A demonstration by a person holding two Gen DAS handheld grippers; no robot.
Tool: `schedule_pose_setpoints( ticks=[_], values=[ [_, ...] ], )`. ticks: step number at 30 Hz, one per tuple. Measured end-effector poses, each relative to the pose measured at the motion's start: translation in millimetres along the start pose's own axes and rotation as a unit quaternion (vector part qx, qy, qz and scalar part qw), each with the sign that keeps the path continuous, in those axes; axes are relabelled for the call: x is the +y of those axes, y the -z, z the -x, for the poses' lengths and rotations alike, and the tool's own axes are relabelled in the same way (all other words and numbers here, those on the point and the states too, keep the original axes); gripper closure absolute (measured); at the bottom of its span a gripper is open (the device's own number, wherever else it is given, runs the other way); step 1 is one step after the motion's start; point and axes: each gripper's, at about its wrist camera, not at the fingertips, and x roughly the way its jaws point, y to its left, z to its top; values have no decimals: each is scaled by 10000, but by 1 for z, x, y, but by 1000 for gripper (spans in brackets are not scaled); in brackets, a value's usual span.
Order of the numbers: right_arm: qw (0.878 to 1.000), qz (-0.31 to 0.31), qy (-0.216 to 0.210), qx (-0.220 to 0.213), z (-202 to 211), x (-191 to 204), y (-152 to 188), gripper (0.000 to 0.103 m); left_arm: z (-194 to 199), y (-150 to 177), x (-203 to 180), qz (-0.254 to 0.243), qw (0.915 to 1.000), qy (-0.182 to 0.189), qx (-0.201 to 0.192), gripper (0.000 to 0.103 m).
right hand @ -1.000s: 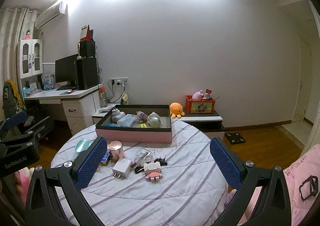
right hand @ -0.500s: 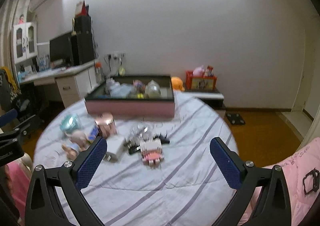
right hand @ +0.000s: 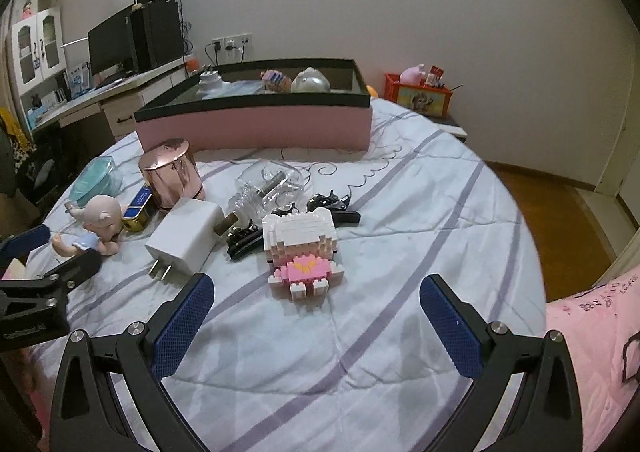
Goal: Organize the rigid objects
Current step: 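Withdraw both tools back over the bed, then grasp the baby doll figure with the left tool while the right tool grasps the white-pink block figure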
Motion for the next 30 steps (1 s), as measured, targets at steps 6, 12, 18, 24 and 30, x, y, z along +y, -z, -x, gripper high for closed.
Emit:
schedule_pose_setpoints(
  ticks=[6, 12, 18, 24, 30],
  values=[
    [9998, 42, 11, 187, -16, 0, -10, 0, -17, -7, -8, -161, 9993, 230, 229, 36],
    [9987, 143, -138, 468, -34, 0, -19, 27, -17, -9, -7, -152, 9988, 374, 265, 43],
    [9978, 348, -198, 531, -37, 6, -18, 50, -12, -7, -13, -351, 9986, 360, 173, 55],
    [9983, 321, -266, 395, -26, 3, -14, 58, -3, -3, -12, -293, 9984, 467, 156, 55],
    [9989, 81, -448, 72, 4, -3, -10, 58, 15, -1, -12, -151, 9973, 716, 23, 55]
  ],
)
